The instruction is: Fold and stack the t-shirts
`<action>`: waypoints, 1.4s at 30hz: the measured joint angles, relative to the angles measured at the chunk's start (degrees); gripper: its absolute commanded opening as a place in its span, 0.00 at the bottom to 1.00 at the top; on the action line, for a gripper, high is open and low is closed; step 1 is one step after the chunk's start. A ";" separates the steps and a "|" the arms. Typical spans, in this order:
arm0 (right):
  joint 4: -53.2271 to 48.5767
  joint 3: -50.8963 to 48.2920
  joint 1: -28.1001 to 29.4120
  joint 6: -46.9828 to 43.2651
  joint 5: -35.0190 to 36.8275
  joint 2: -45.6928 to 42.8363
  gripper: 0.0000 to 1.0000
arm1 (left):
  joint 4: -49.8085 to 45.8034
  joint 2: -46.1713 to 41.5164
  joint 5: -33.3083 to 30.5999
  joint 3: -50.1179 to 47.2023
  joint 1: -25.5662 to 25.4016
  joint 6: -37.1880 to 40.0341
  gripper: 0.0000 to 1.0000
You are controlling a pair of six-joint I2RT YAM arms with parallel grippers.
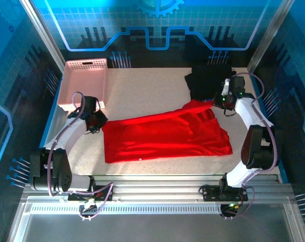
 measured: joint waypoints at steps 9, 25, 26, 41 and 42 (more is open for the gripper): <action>0.20 -6.93 -1.73 2.86 -0.61 -2.58 0.00 | -0.17 0.09 -0.02 -1.57 0.00 0.00 0.00; -2.69 -12.70 -2.56 6.93 0.66 -3.41 0.00 | -1.81 0.20 -1.07 -7.41 -1.86 -3.17 0.00; -3.02 -12.72 -2.56 7.06 0.90 -3.41 0.00 | -1.99 0.35 -1.27 -7.48 -2.14 -3.41 0.00; -8.24 -14.01 -4.35 10.43 5.75 1.05 0.38 | -4.74 2.34 -4.24 -9.62 -4.20 -7.52 0.51; -8.68 -14.01 -4.61 10.58 6.14 1.20 0.43 | -4.96 2.29 -4.61 -9.60 -4.72 -7.85 0.55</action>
